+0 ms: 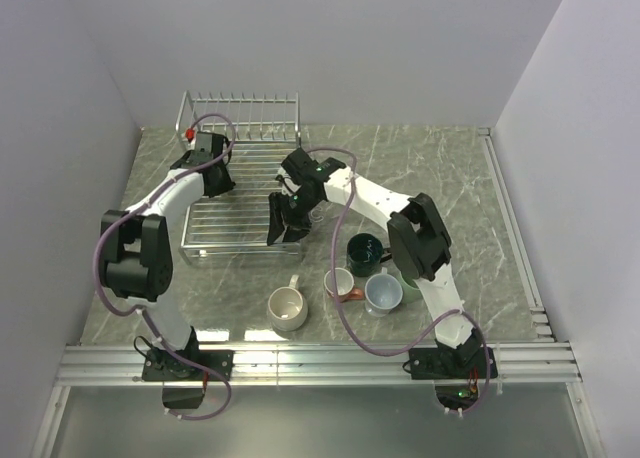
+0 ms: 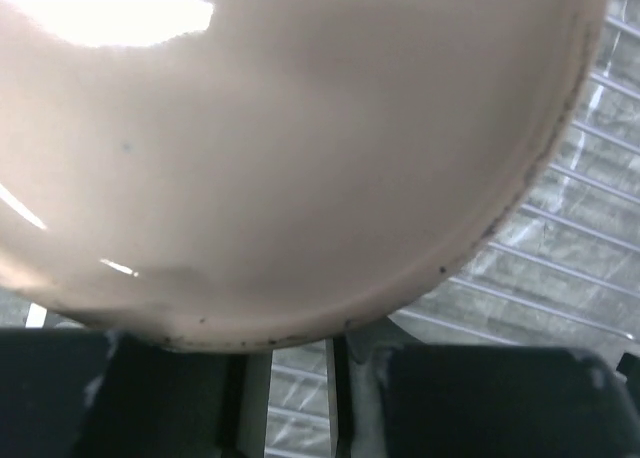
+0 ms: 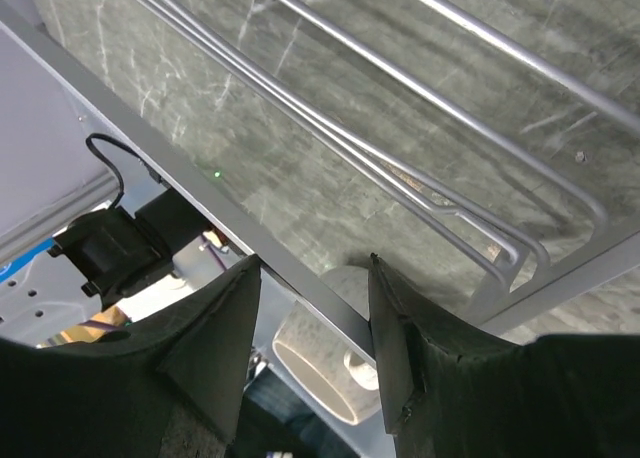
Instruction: Load the cups into the dish rack
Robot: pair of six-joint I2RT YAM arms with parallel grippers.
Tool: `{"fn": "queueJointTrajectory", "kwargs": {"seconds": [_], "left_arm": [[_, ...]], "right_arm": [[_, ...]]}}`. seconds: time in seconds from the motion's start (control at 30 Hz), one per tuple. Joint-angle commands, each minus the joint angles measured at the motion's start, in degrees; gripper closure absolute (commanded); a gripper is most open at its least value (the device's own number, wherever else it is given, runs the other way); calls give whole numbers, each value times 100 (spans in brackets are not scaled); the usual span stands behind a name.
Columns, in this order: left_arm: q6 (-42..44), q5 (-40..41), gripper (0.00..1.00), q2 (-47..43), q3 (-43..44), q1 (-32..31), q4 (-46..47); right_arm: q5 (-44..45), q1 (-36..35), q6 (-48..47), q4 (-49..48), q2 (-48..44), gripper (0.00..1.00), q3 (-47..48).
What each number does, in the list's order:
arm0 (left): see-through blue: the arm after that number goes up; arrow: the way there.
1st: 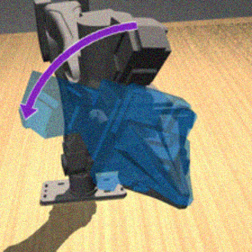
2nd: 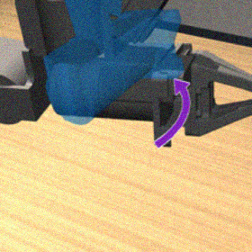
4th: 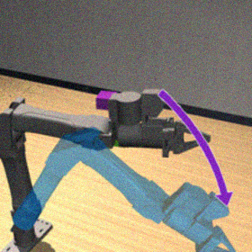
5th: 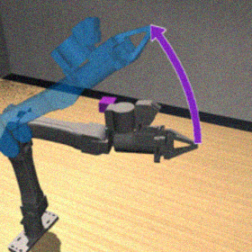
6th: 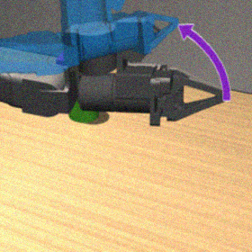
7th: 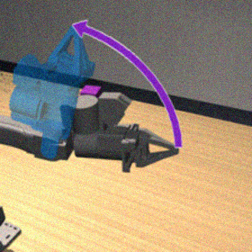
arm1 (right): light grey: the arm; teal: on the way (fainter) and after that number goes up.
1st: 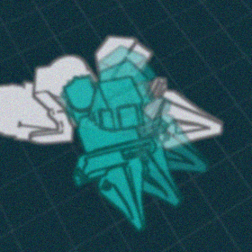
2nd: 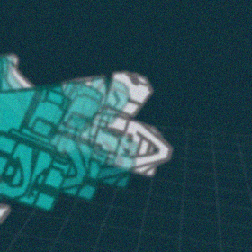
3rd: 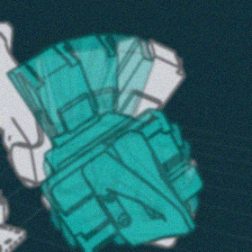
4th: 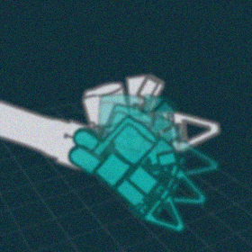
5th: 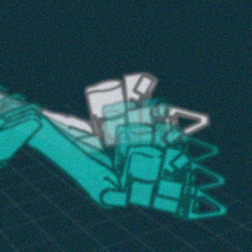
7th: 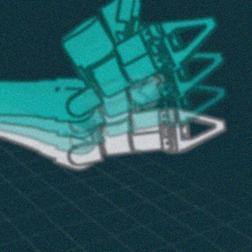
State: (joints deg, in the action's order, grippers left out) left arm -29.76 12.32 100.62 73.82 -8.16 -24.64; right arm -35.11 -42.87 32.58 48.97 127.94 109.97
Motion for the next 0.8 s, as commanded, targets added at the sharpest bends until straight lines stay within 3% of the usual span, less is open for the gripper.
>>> {"fn": "queueJointTrajectory", "kwargs": {"seconds": [0.0, 0.2, 0.27, 0.3, 0.43, 0.53, 0.77], "left_arm": [[-12, 60, 100, 414, 53, 113, 144], [75, -185, 98, 652, 440, 324, 310], [102, -221, 88, 748, 615, 359, 268], [102, -221, 76, 862, 712, 385, 110], [49, -265, 47, 811, 810, 394, -93], [14, -318, 34, 503, 556, 394, -146], [-39, -274, 20, -270, 422, 394, -637]], "right_arm": [[110, -116, -59, 412, -322, 47, -459], [136, -134, -23, 350, -463, 47, -731], [145, -142, -6, 324, -506, 47, -810], [145, -134, -6, 324, -533, 47, -828], [180, -142, 12, 254, -656, 47, -933], [154, -134, 38, 122, -796, 45, -1057], [66, -134, 12, 51, -902, 41, -1013]]}}
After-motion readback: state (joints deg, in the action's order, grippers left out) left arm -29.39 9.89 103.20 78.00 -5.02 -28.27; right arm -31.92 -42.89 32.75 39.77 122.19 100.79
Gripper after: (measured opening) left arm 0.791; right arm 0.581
